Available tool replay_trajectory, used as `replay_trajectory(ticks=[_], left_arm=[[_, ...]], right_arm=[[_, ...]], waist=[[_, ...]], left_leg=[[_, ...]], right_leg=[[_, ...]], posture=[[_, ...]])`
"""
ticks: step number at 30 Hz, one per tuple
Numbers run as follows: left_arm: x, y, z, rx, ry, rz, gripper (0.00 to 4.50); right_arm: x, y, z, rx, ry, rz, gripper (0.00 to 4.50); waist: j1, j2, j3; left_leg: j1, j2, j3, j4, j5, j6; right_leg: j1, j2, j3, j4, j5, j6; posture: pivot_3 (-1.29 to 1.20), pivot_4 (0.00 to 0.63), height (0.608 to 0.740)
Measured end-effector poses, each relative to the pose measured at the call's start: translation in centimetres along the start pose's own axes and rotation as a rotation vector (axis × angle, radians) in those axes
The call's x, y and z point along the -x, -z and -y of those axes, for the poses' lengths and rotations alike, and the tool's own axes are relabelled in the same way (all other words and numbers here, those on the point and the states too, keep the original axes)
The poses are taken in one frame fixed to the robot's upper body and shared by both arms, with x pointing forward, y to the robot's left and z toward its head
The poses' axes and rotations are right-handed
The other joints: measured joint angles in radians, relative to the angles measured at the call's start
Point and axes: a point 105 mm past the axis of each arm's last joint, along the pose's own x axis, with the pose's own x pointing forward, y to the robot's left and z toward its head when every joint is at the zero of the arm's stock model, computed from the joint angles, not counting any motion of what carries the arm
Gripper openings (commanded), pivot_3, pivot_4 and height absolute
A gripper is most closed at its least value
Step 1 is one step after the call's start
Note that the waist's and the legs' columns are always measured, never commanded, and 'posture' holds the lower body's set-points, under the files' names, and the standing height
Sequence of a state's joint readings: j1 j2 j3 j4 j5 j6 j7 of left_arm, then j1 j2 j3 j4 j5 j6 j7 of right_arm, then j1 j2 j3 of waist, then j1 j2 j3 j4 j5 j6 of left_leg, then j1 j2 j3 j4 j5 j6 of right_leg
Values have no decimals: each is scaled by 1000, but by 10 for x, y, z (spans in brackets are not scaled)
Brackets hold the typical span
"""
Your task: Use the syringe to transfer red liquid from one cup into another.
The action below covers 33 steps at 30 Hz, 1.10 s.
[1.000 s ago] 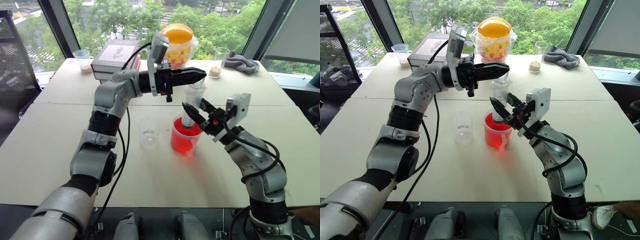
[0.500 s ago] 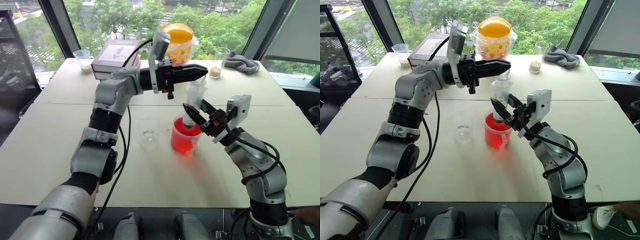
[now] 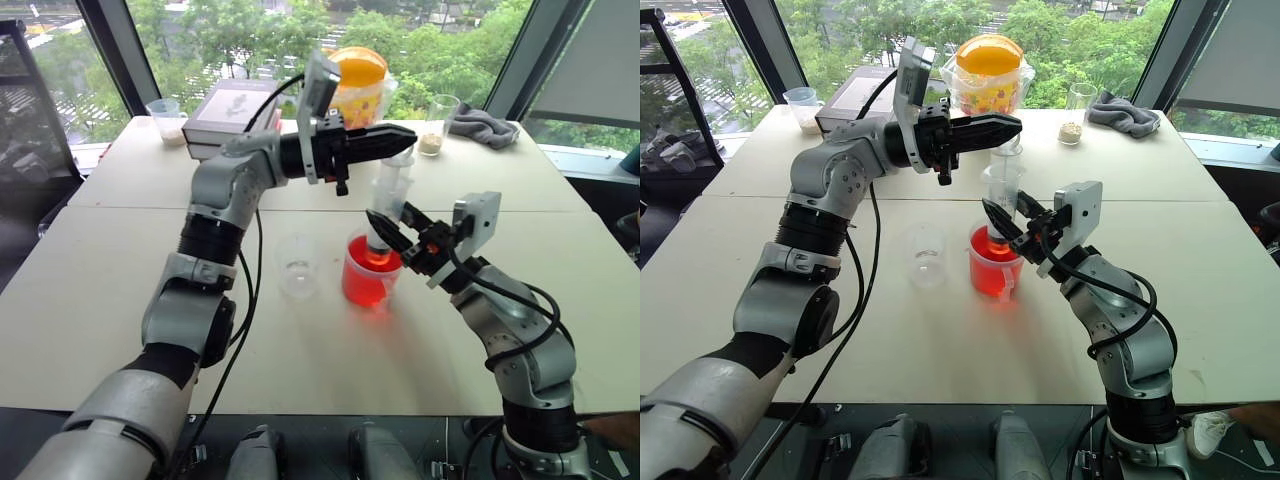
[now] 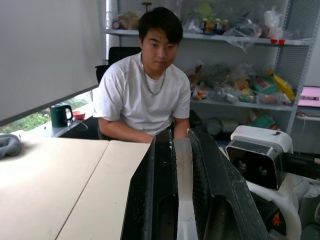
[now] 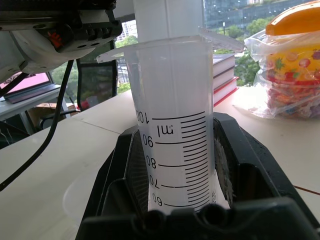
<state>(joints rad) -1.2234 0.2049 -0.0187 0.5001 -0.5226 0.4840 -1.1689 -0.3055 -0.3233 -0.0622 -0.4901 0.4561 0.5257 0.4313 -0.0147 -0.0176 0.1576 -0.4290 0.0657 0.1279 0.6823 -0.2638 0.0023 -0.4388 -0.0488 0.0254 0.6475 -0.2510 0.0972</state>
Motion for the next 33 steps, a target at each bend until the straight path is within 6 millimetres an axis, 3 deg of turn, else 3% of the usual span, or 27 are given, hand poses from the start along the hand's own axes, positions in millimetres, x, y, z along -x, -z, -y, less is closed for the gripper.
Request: replay_trajectory(ticks=[5, 9, 14, 18, 22, 26, 33], left_arm=[[2, -5, 3, -22, 13, -6, 30], [7, -12, 10, -42, 40, -5, 1657], [22, -4, 13, -25, 45, -30, 4308], [36, -2, 10, -2, 16, -55, 4411], [60, -23, 12, -6, -10, -21, 4411], [79, -32, 7, -25, -82, -24, 4411], [118, -53, 0, -46, -230, -9, 4411]], right_arm=[[-2, -4, -2, 7, -12, 4, 1428], [-5, -5, -8, 2, -48, -12, 1428], [-9, -13, -8, 15, -67, -11, 1428], [-11, -23, -5, 27, -69, 5, 1428], [-10, -32, 1, 48, -59, 19, 1428], [-10, -34, 2, 56, -62, 19, 1428], [-36, -84, -18, 38, -194, 170, 1428]], waist=[[-2, 0, 0], [-2, 0, 0], [-1, 0, 0], [-1, 0, 0], [-2, 0, 0], [-2, 0, 0], [-6, 0, 0]], left_leg=[[0, 0, 0, 0, 0, 0], [0, 0, 0, 0, 0, 0], [0, 0, 0, 0, 0, 0], [0, 0, 0, 0, 0, 0], [0, 1, 0, -1, 0, 0], [0, 1, 0, 0, 0, 0], [1, 1, 0, -1, 0, 0]], right_leg=[[0, 0, 0, 0, 0, 0], [0, 0, 0, 0, 0, 0], [0, 0, 0, 0, 0, 0], [0, 0, 0, 0, 0, 0], [-1, 0, 0, 0, 0, 0], [-1, 0, 0, 0, 0, 0], [-1, 1, 0, 2, 0, 0]], posture=[[0, 150, 740], [0, 150, 740], [0, 150, 740], [0, 150, 740], [0, 150, 740], [0, 150, 740], [0, 150, 740]])
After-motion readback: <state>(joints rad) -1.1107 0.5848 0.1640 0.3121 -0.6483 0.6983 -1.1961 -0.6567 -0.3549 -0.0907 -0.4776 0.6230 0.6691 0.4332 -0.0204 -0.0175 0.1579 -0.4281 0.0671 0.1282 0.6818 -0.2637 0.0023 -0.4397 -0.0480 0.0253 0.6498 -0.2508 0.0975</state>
